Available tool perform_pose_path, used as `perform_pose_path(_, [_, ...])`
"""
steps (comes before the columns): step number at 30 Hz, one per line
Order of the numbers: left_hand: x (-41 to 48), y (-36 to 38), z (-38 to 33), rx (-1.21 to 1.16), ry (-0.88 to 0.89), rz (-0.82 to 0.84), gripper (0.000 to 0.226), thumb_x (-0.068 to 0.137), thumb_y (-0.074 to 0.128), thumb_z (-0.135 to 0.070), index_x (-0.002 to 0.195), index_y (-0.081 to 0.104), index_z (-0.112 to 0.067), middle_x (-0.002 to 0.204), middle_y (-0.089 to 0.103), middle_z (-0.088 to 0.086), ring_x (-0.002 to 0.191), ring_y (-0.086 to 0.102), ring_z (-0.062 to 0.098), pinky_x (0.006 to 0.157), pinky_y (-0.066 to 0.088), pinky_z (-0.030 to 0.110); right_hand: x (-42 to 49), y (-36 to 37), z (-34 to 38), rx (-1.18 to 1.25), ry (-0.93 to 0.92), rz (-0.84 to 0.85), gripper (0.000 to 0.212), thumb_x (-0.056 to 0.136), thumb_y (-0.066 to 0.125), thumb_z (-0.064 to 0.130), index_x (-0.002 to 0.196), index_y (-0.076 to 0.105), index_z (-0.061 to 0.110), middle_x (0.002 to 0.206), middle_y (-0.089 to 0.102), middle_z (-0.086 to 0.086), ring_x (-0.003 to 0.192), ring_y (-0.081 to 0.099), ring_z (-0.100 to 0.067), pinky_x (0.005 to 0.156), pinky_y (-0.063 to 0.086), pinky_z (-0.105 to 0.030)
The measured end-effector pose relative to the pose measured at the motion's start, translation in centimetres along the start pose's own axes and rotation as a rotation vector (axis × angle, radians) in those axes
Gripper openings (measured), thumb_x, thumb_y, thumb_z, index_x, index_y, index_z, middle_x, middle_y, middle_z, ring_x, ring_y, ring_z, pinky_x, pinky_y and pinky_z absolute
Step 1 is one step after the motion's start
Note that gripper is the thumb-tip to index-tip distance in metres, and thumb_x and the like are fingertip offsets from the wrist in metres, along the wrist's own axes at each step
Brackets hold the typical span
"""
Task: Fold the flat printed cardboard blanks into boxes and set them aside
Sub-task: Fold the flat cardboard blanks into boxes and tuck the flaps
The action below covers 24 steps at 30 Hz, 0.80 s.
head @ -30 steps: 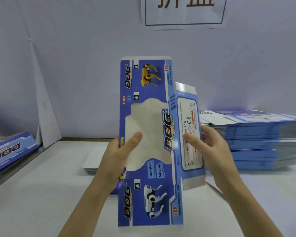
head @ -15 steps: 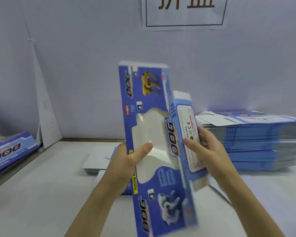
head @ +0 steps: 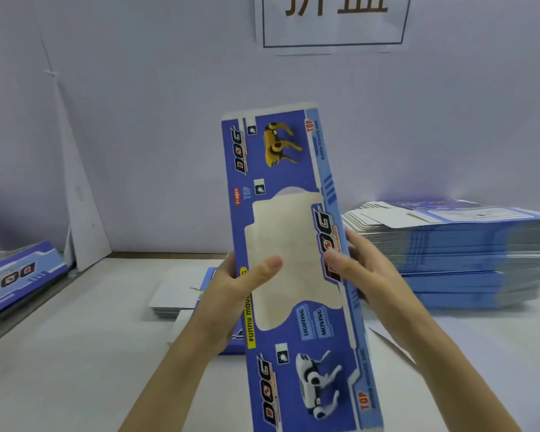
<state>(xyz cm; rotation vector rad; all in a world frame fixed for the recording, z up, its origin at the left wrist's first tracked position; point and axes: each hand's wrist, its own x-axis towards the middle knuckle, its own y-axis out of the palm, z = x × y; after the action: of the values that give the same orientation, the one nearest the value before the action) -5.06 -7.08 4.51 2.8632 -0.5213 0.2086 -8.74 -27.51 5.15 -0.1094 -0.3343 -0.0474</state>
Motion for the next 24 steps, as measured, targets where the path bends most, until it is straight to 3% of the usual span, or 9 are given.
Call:
perform_pose_path(3, [0.2,-0.6,-0.3,-0.120,-0.068,-0.034,0.051,0.073,0.075,-0.040,0.118,0.064,-0.020,0.107,0.073,0.010,0.093,0.071,0.033,0.067,0.060,0.037,0.4,-1.3,-0.6,0.099,0.027,-0.090,0.051,0.088,0.054,0.044,0.138,0.047,0.033,0.110,0.073,0.001,0.089,0.072,-0.013,0.067,0.056,-0.021])
perform_pose_path(5, [0.4,-1.2,-0.5,-0.206,-0.043,-0.073,0.042,0.082,0.060,-0.047,0.115,0.069,-0.023,0.107,0.073,0.009,0.094,0.071,0.028,0.070,0.059,0.036,0.4,-2.4,-0.9,-0.019,-0.038,-0.133,0.038,0.101,0.045,0.019,0.138,0.049,0.029,0.109,0.073,-0.002,0.087,0.071,-0.015,0.073,0.056,-0.023])
perform_pose_path(8, [0.4,-0.9,-1.4,-0.243,-0.034,-0.136,0.044,0.096,0.038,-0.047,0.097,0.071,-0.018,0.082,0.076,0.002,0.071,0.073,0.013,0.052,0.055,0.021,-0.1,-3.3,-1.2,-0.363,-0.106,0.091,0.075,0.094,0.056,-0.006,0.144,0.031,0.043,0.140,0.054,0.006,0.113,0.062,-0.004,0.094,0.050,-0.022])
perform_pose_path(10, [0.1,-0.9,-1.7,-0.229,-0.100,-0.132,0.064,0.099,0.024,-0.052,0.077,0.073,-0.018,0.066,0.073,0.002,0.055,0.070,0.011,0.040,0.050,0.019,-0.4,-3.0,-1.0,-0.413,-0.112,0.198,0.095,0.082,0.077,0.010,0.145,0.019,0.051,0.152,0.034,0.023,0.133,0.043,0.003,0.106,0.042,-0.024])
perform_pose_path(12, [-0.1,-1.0,-2.0,-0.182,-0.242,-0.070,0.081,0.088,0.019,-0.074,0.085,0.079,-0.019,0.089,0.075,0.010,0.068,0.073,0.023,0.044,0.054,0.027,-0.4,-2.1,-0.7,-0.461,-0.209,0.196,0.106,0.072,0.082,0.036,0.153,0.014,0.039,0.152,0.025,0.034,0.140,0.028,0.007,0.112,0.032,-0.018])
perform_pose_path(14, [-0.4,-1.5,-2.3,-0.121,-0.293,-0.101,0.086,0.080,0.021,-0.083,0.098,0.076,-0.018,0.105,0.072,0.014,0.079,0.072,0.030,0.041,0.051,0.028,-0.4,-1.3,0.0,-0.472,-0.291,0.144,0.100,0.070,0.078,0.048,0.153,0.024,0.030,0.151,0.036,0.022,0.139,0.035,-0.001,0.112,0.034,-0.025])
perform_pose_path(17, [-0.8,-1.1,-2.9,0.106,-0.139,-0.091,0.082,0.073,0.029,-0.088,0.100,0.076,-0.025,0.113,0.070,-0.004,0.093,0.069,0.018,0.053,0.054,0.032,-0.6,-0.5,1.1,-0.280,-0.356,0.078,0.082,0.073,0.077,0.037,0.145,0.037,0.033,0.135,0.056,0.017,0.126,0.052,-0.005,0.100,0.044,-0.021])
perform_pose_path(21, [-1.9,0.1,-3.7,0.273,0.254,-0.026,0.072,0.065,0.048,-0.076,0.121,0.061,-0.033,0.124,0.063,-0.017,0.121,0.055,0.003,0.104,0.042,0.041,-1.0,-0.2,2.5,0.006,-0.431,-0.131,0.058,0.070,0.068,0.040,0.124,0.056,0.024,0.107,0.070,0.013,0.097,0.067,-0.005,0.078,0.052,-0.017])
perform_pose_path(24, [-2.6,0.9,-3.7,0.260,0.338,0.093,0.092,0.058,0.072,-0.070,0.139,0.033,-0.050,0.140,0.051,-0.014,0.130,0.050,0.016,0.099,0.047,0.047,-1.4,-0.1,3.0,0.081,-0.336,-0.094,0.072,0.070,0.072,0.063,0.130,0.056,0.028,0.122,0.067,0.007,0.113,0.063,-0.012,0.093,0.053,-0.031])
